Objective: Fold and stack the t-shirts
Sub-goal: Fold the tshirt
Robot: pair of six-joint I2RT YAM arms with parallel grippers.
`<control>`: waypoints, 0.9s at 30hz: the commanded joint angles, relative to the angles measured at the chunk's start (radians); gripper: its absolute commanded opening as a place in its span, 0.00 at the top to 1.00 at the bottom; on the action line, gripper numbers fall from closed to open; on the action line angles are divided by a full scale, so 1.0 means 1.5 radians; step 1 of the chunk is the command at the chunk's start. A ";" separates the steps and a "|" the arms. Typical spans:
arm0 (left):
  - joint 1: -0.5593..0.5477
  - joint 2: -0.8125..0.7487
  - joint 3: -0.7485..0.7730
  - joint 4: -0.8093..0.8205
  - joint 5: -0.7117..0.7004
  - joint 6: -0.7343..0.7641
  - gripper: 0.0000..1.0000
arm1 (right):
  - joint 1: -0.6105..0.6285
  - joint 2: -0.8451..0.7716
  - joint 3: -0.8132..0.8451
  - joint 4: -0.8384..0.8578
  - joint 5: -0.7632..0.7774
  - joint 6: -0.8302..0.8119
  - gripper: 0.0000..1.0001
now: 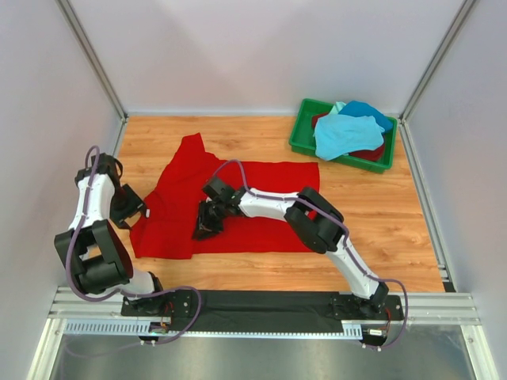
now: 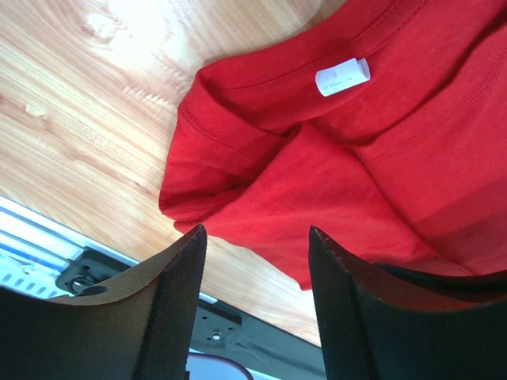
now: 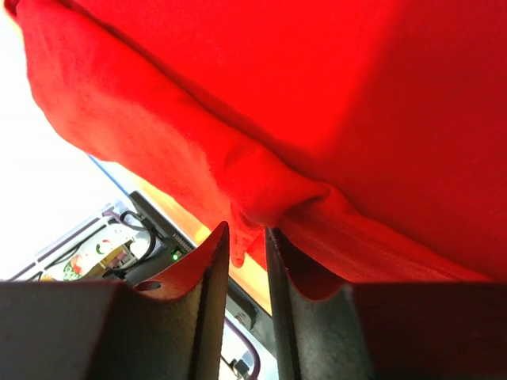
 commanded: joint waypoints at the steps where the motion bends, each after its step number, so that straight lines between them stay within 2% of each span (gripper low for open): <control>1: 0.009 -0.023 0.010 -0.005 0.002 0.006 0.41 | 0.007 0.001 0.004 -0.002 0.037 0.015 0.74; 3: 0.009 -0.020 0.009 -0.008 0.003 0.006 0.44 | 0.008 0.005 0.011 -0.004 0.036 0.018 0.78; 5: 0.010 -0.020 0.007 -0.009 0.002 0.006 0.51 | 0.007 0.003 0.012 -0.002 0.035 0.020 0.81; 7: 0.011 -0.016 0.007 -0.010 0.000 0.007 0.58 | 0.004 -0.003 0.016 0.003 0.032 0.019 0.87; 8: 0.011 -0.014 0.009 -0.011 0.001 0.008 0.60 | 0.002 -0.005 0.016 0.004 0.030 0.019 0.93; 11: 0.010 0.003 0.016 -0.018 0.005 0.012 0.65 | -0.011 -0.015 0.021 0.019 0.023 0.022 1.00; 14: 0.010 0.005 0.016 -0.017 0.007 0.013 0.60 | -0.021 -0.007 0.035 0.024 0.011 0.019 1.00; 16: 0.010 0.007 0.018 -0.018 0.002 0.014 0.52 | -0.027 0.005 0.043 0.040 -0.011 0.028 1.00; 18: 0.010 0.021 0.023 -0.021 0.000 0.017 0.51 | -0.029 0.016 0.046 0.063 -0.023 0.036 1.00; 21: 0.011 0.050 0.033 -0.024 0.018 0.032 0.57 | -0.030 0.023 0.048 0.079 -0.039 0.038 1.00; 23: 0.011 0.071 0.033 -0.022 0.040 0.041 0.64 | -0.030 0.025 0.050 0.081 -0.043 0.039 1.00; 27: 0.011 0.077 0.003 0.000 0.077 0.046 0.66 | -0.030 0.029 0.053 0.091 -0.052 0.041 0.99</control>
